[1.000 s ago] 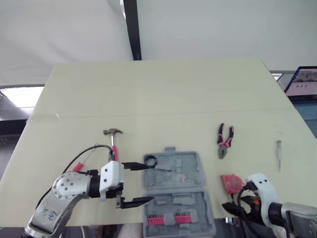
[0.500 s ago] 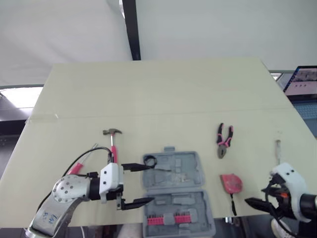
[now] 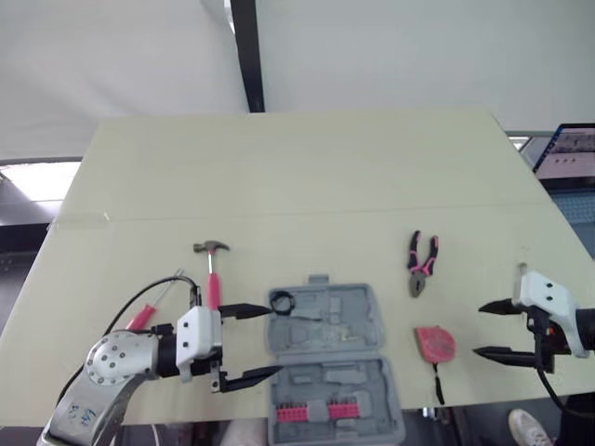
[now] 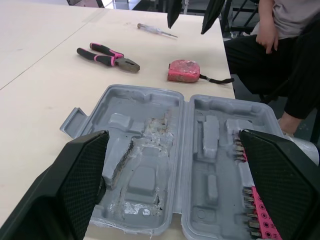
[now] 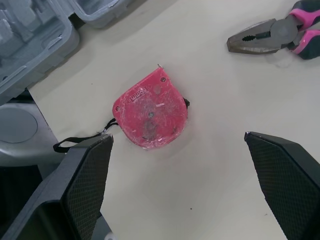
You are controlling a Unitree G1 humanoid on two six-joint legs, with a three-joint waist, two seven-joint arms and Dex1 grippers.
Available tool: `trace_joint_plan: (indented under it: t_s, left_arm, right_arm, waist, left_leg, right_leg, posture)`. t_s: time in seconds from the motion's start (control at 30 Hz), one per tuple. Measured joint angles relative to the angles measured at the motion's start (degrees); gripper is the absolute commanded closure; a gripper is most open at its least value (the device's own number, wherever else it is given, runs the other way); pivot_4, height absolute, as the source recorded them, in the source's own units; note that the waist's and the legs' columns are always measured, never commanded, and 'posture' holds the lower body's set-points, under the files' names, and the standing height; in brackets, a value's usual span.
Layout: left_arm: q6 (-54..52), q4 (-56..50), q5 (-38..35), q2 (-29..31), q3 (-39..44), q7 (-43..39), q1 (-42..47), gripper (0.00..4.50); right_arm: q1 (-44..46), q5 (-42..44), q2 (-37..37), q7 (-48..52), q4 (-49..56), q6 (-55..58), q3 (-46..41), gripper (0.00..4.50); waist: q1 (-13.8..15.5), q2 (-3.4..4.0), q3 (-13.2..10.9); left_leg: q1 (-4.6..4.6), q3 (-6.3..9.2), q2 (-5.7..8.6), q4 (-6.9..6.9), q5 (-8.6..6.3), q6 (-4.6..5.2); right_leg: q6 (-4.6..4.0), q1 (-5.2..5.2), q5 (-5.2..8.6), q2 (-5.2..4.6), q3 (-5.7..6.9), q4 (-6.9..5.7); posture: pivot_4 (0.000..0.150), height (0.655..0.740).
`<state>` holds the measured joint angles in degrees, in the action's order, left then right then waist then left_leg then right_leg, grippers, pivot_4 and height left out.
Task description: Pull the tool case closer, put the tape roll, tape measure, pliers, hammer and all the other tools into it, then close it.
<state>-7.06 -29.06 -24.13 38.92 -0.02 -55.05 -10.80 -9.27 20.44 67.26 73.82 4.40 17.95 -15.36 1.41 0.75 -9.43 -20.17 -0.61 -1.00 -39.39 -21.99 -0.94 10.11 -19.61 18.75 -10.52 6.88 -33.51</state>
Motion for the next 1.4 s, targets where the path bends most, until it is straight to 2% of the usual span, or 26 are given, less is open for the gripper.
trace_joint_plan:
  t_s: [0.3, 0.63, 1.07, 1.4]
  left_arm:
    - [-0.05, -1.71, -0.01, 0.66, 1.13, 0.34, -1.17, 0.00]
    - [-1.16, -3.64, -0.03, 1.03, 1.52, 0.80, -2.62, 0.00]
    - [-3.98, -6.74, -0.26, 1.70, 2.00, 2.46, -3.71, 0.00]
    - [-6.84, -8.74, -0.72, 2.37, 2.29, 3.27, -3.15, 0.00]
  right_arm:
    - [3.85, -5.90, -4.86, 0.71, -6.14, -16.47, 6.50, 0.05]
    - [7.71, -9.72, -6.78, 2.56, -11.80, -27.33, 12.92, 0.05]
    - [13.67, -15.27, -9.64, 2.36, -20.58, -36.40, 18.34, 0.05]
    - [16.12, -18.85, -11.30, 0.86, -23.76, -38.17, 20.87, 0.05]
  waist:
    - [-0.06, 0.00, 0.00]
    - [-0.03, 0.01, 0.00]
    - [-0.09, 0.01, 0.00]
    - [-0.10, 0.01, 0.01]
  left_leg:
    - [0.00, 0.00, -0.01, 0.00, 0.01, -0.02]
    - [0.00, 0.00, -0.01, -0.01, 0.01, -0.02]
    - [0.01, 0.00, -0.02, -0.02, 0.01, -0.02]
    - [0.01, 0.01, -0.02, -0.02, 0.01, -0.02]
  right_leg:
    - [0.00, 0.00, 0.00, 0.00, 0.02, 0.00]
    - [0.00, 0.01, 0.00, 0.00, 0.02, 0.01]
    - [0.00, 0.01, 0.00, 0.01, 0.02, 0.00]
    - [0.00, 0.02, 0.00, 0.01, 0.03, 0.01]
  posture:
    - [0.150, 0.7400]
    - [0.150, 0.7400]
    - [0.150, 0.7400]
    - [0.150, 0.7400]
